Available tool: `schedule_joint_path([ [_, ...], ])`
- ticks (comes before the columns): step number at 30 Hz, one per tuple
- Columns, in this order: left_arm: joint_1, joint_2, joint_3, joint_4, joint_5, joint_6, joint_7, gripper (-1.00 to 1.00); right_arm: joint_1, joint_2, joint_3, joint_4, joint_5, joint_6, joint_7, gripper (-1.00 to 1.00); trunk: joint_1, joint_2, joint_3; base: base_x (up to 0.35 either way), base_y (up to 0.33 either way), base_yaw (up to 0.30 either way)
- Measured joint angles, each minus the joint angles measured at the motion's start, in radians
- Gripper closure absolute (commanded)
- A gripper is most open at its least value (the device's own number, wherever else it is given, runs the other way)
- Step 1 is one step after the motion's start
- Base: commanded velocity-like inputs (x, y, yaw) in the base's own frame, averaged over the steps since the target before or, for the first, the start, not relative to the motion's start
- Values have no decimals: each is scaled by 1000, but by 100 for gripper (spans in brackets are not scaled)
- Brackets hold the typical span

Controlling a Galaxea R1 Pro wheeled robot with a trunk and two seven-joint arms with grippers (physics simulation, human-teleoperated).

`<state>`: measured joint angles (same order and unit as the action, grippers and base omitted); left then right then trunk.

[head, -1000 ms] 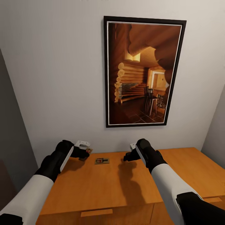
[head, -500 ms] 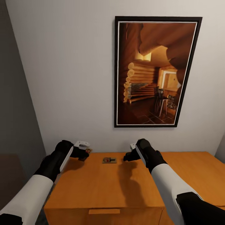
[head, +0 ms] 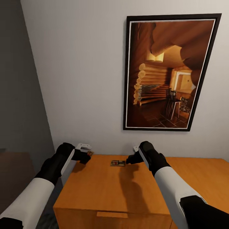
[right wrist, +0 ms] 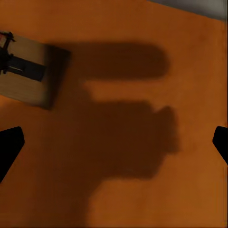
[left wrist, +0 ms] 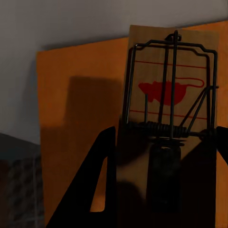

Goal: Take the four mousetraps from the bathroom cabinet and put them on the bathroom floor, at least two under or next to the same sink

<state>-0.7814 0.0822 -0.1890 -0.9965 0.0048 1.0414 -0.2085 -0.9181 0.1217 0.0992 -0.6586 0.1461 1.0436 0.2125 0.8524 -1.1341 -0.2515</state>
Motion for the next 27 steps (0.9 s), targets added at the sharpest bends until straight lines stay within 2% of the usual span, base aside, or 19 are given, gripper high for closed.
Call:
schedule_joint_path([
  [4,0,1,1,4,0,0,1,100,0,-16,-3,0,-3,0,0,-100,0,0,0,109,0,8],
  [11,0,1,0,15,0,0,1,100,0,-27,-4,0,-5,0,-1,-100,0,0,0,94,0,2],
  [27,0,-3,-1,53,0,0,0,100,0,-9,-5,16,-12,0,14,-100,0,0,0,5,0,0],
])
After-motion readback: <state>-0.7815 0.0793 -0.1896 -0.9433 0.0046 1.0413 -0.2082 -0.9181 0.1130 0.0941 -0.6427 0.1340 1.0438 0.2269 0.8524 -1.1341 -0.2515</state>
